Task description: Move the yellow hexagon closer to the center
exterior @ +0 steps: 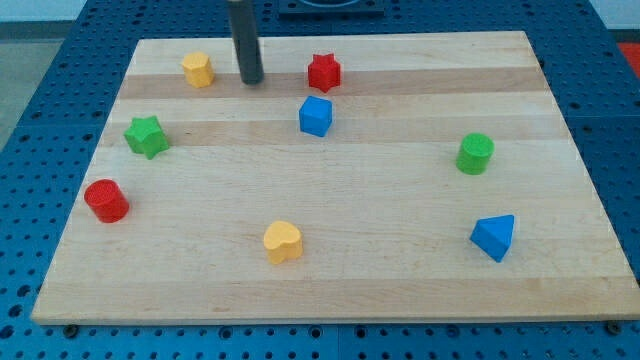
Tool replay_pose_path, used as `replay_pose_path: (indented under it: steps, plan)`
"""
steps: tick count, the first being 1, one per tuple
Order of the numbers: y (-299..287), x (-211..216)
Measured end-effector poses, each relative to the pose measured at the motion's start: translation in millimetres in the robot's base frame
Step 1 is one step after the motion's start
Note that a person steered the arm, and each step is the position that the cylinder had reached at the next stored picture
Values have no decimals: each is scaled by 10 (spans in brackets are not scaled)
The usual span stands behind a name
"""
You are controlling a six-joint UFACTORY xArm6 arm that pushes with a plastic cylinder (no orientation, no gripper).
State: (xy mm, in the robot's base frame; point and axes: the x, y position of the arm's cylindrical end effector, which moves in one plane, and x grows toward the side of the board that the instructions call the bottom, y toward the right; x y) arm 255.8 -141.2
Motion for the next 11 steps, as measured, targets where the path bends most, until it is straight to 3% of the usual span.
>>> replay_pose_path:
  steps: [1,2,3,4,5,6,8,10,11]
  plan:
    - [-741,-450]
    - [-1115,-366]
    - [-408,269]
    - [-156,656]
    - [139,262]
    - [379,425]
    - [806,1221]
    - [471,769]
    - [187,1034]
